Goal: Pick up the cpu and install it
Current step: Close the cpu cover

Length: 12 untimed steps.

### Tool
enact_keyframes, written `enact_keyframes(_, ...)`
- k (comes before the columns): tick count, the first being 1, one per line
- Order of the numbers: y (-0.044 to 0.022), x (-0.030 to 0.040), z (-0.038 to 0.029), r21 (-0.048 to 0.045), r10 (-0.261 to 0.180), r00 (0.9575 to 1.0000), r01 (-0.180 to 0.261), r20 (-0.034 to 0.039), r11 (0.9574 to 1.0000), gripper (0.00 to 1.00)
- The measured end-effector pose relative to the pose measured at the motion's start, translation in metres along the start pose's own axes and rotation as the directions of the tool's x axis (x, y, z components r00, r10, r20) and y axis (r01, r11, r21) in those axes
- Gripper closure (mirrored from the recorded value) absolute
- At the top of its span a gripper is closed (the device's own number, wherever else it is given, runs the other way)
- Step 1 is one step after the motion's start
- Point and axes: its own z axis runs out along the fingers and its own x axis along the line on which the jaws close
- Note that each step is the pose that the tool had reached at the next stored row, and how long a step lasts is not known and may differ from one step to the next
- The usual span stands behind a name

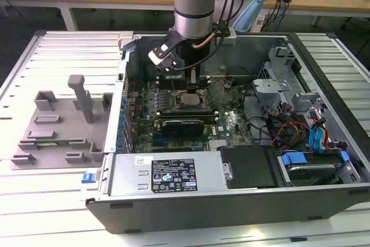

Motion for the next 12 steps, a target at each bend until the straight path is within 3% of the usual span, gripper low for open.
enact_keyframes(9,0.0004,0.0001,-0.0003,0.0001,0.000,1.0000,0.000,0.0001,1.0000,0.89)
enact_keyframes(12,0.0008,0.0000,-0.0083,0.0001,0.000,1.0000,0.000,0.0000,1.0000,0.89)
